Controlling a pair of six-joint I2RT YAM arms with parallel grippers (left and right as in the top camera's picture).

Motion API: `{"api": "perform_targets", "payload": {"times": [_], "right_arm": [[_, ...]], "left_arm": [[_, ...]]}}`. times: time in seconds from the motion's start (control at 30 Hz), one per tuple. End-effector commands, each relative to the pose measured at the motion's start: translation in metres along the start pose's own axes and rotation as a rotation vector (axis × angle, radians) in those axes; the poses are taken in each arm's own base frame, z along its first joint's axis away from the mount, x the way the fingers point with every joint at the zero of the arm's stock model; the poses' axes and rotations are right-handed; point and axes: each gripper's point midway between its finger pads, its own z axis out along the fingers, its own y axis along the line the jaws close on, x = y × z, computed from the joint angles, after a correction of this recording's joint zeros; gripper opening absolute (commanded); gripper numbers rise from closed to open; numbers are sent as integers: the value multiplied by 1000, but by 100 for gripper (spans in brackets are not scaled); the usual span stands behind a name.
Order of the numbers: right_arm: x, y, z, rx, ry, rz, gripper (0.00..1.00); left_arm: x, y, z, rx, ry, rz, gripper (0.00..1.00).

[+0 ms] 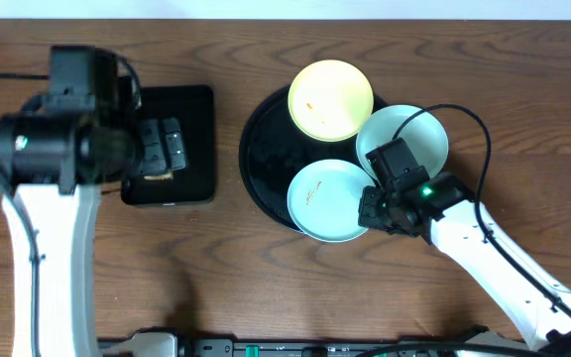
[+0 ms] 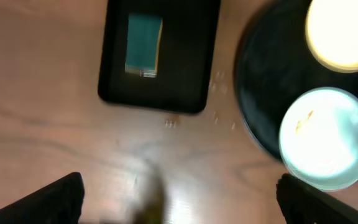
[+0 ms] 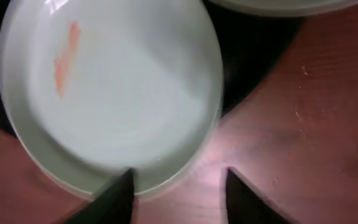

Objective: Clean dirty plates on tray and stack at the side

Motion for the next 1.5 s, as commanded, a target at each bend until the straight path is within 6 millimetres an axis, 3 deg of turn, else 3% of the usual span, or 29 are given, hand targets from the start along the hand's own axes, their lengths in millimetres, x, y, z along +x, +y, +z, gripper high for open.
{"api": "perform_targets", "payload": {"times": [0.0, 0.17, 0.33, 0.63, 0.9, 0.93, 1.07, 1.17, 1.3, 1.43, 1.47], "right_arm": [[9, -8, 18, 2, -12, 96, 37], [13, -12, 32, -9, -24, 110, 39], [11, -12, 45, -40, -61, 133, 38], [11, -13, 55, -66, -88, 140, 26], [11, -15, 56, -61, -94, 140, 8], [11, -15, 56, -61, -94, 140, 1], [5, -10, 55, -80, -113, 134, 1], [-10, 5, 41, -110, -147, 74, 1], [-54, 24, 1, -90, -270, -37, 1], [-101, 21, -53, 66, -451, -166, 1], [-104, 21, -57, 77, -461, -181, 1]], "left_arm": [[6, 0, 29, -27, 141, 21, 99], [6, 0, 47, -39, 193, 21, 99], [3, -1, 48, -37, 185, 21, 99], [3, 2, 48, -52, 186, 23, 99], [3, 2, 48, -52, 186, 22, 99], [3, 2, 48, -52, 186, 23, 99], [3, 2, 48, -52, 186, 23, 99], [3, 2, 48, -52, 186, 22, 99], [3, 2, 48, -52, 183, 23, 99], [1, 1, 49, -51, 177, 22, 99], [1, 1, 49, -50, 176, 22, 99]]}}
